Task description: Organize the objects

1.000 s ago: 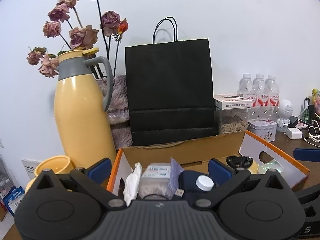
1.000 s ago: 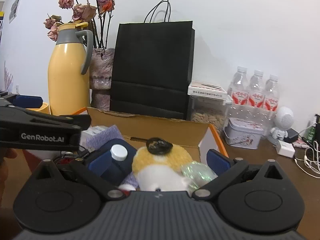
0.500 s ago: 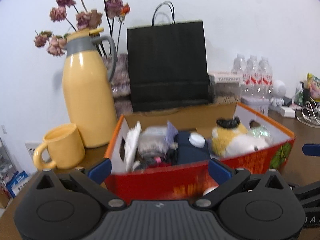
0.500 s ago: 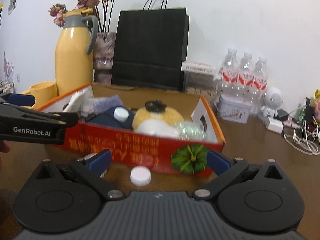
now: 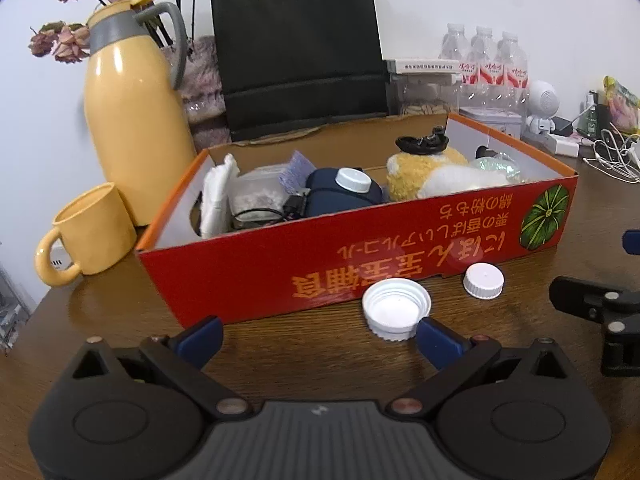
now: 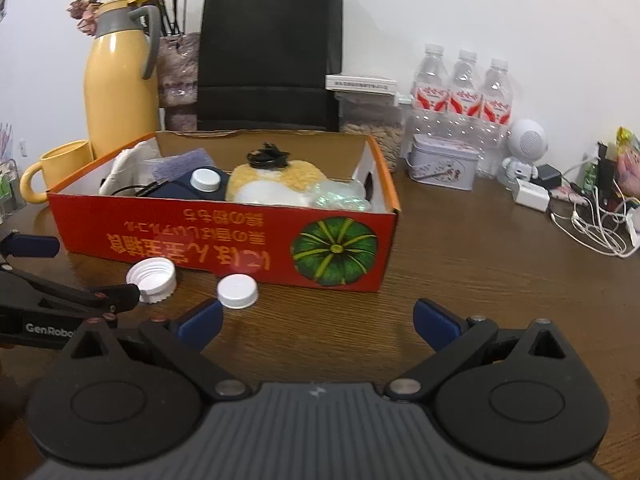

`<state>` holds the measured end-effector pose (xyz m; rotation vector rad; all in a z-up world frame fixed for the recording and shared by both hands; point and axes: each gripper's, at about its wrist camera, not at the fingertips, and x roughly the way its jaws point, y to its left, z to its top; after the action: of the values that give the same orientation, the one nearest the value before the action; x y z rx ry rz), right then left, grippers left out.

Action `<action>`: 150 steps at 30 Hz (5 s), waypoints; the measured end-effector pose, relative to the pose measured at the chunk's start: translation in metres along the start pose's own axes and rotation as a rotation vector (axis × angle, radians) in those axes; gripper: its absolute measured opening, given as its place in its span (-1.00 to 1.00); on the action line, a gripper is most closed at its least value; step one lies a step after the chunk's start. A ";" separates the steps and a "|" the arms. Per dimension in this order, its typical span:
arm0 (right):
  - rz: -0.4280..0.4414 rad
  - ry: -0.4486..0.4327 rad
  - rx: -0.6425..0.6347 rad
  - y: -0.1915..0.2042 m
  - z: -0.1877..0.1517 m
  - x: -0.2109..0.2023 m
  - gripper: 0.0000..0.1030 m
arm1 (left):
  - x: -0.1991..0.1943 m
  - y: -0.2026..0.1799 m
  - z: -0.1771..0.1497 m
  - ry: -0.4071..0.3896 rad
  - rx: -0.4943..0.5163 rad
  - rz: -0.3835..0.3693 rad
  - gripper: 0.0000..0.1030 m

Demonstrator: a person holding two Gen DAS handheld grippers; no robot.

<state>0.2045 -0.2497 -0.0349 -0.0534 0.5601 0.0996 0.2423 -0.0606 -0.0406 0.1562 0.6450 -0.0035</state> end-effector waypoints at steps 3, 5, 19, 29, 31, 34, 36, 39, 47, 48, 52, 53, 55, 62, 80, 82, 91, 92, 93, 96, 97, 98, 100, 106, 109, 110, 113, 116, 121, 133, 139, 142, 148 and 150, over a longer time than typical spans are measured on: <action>-0.004 0.003 0.013 -0.003 0.000 0.001 1.00 | 0.009 -0.006 0.005 0.027 -0.024 -0.025 1.00; -0.007 0.006 0.015 -0.004 0.000 0.001 1.00 | 0.014 -0.011 0.008 0.034 -0.024 -0.025 1.00; -0.006 0.017 0.015 -0.003 -0.001 0.007 1.00 | 0.006 0.000 0.012 0.032 -0.090 -0.102 -0.25; 0.049 0.045 -0.006 0.026 0.006 0.023 1.00 | -0.007 0.031 0.009 0.009 -0.089 -0.107 -0.25; 0.037 0.052 0.001 0.032 0.007 0.028 1.00 | -0.008 0.038 0.009 0.008 -0.096 -0.108 -0.25; 0.019 0.060 0.025 0.037 0.011 0.035 1.00 | -0.010 0.046 0.009 0.005 -0.108 -0.117 -0.25; 0.018 0.061 0.043 0.038 0.012 0.038 0.90 | -0.011 0.050 0.009 0.002 -0.111 -0.121 -0.25; 0.027 0.076 0.060 0.041 0.013 0.042 0.64 | -0.014 0.053 0.009 -0.004 -0.113 -0.126 -0.25; 0.016 0.089 0.049 0.051 0.014 0.048 -0.37 | -0.019 0.054 0.008 -0.020 -0.104 -0.125 -0.25; 0.021 0.086 0.054 0.050 0.014 0.048 -0.44 | -0.019 0.054 0.008 -0.020 -0.103 -0.125 -0.25; 0.025 0.071 0.060 0.049 0.012 0.042 -0.44 | -0.020 0.053 0.008 -0.025 -0.100 -0.126 -0.25; 0.026 0.059 0.060 0.049 0.012 0.039 -0.44 | -0.021 0.053 0.008 -0.027 -0.101 -0.126 -0.25; 0.033 0.037 0.062 0.049 0.012 0.032 -0.44 | -0.022 0.054 0.008 -0.033 -0.104 -0.126 -0.25; 0.059 -0.071 0.069 0.048 0.019 -0.002 -0.44 | -0.039 0.057 0.012 -0.090 -0.114 -0.120 -0.25; 0.109 -0.229 0.017 0.045 0.083 0.003 -0.44 | -0.029 0.046 0.083 -0.219 -0.167 -0.060 -0.25; 0.114 -0.232 0.018 0.042 0.089 0.012 -0.44 | -0.023 0.047 0.090 -0.232 -0.173 -0.054 -0.25; 0.111 -0.228 -0.011 0.039 0.103 0.047 -0.44 | 0.018 0.051 0.110 -0.212 -0.162 -0.037 -0.25; 0.111 -0.227 -0.012 0.038 0.105 0.051 -0.44 | 0.023 0.052 0.112 -0.209 -0.160 -0.035 -0.25; 0.111 -0.225 -0.015 0.038 0.106 0.054 -0.44 | 0.026 0.052 0.113 -0.208 -0.156 -0.032 -0.25; 0.112 -0.221 -0.017 0.037 0.110 0.063 -0.44 | 0.035 0.054 0.116 -0.206 -0.148 -0.029 -0.25; 0.114 -0.220 -0.017 0.036 0.111 0.065 -0.44 | 0.039 0.054 0.117 -0.202 -0.146 -0.031 -0.25; 0.114 -0.219 -0.018 0.036 0.112 0.067 -0.44 | 0.041 0.055 0.118 -0.200 -0.145 -0.031 -0.25; 0.115 -0.216 -0.024 0.036 0.113 0.070 -0.44 | 0.046 0.056 0.119 -0.196 -0.142 -0.031 -0.25; 0.118 -0.201 -0.043 0.038 0.114 0.080 -0.44 | 0.054 0.056 0.120 -0.193 -0.123 -0.026 -0.25; 0.116 -0.190 -0.045 0.037 0.113 0.084 -0.44 | 0.057 0.056 0.119 -0.180 -0.120 -0.022 -0.25; 0.115 -0.187 -0.045 0.037 0.113 0.085 -0.44 | 0.058 0.056 0.119 -0.178 -0.119 -0.021 -0.25; 0.116 -0.184 -0.045 0.037 0.112 0.085 -0.44 | 0.058 0.055 0.118 -0.178 -0.114 -0.016 -0.25; 0.114 -0.177 -0.052 0.037 0.112 0.085 -0.42 | 0.057 0.053 0.117 -0.179 -0.107 0.000 -0.24; 0.096 -0.164 -0.054 0.032 0.108 0.086 0.94 | 0.057 0.055 0.113 -0.192 -0.093 0.069 1.00; 0.108 -0.161 -0.032 0.025 0.105 0.083 1.00 | 0.047 0.060 0.109 -0.221 -0.107 0.060 1.00; 0.107 -0.161 -0.032 0.027 0.101 0.061 1.00 | 0.021 0.063 0.096 -0.238 -0.121 0.047 1.00; 0.114 -0.147 -0.037 0.030 0.093 0.042 1.00 | 0.002 0.064 0.086 -0.225 -0.125 0.024 1.00; 0.111 -0.120 -0.043 0.038 0.073 0.001 1.00 | -0.044 0.063 0.058 -0.200 -0.130 0.022 1.00; 0.115 -0.109 -0.040 0.040 0.067 -0.013 1.00 | -0.058 0.063 0.047 -0.185 -0.135 0.018 1.00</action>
<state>0.2242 -0.2063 0.0277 -0.0541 0.4521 0.2249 0.2269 -0.0075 0.0401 0.0310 0.4578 0.0422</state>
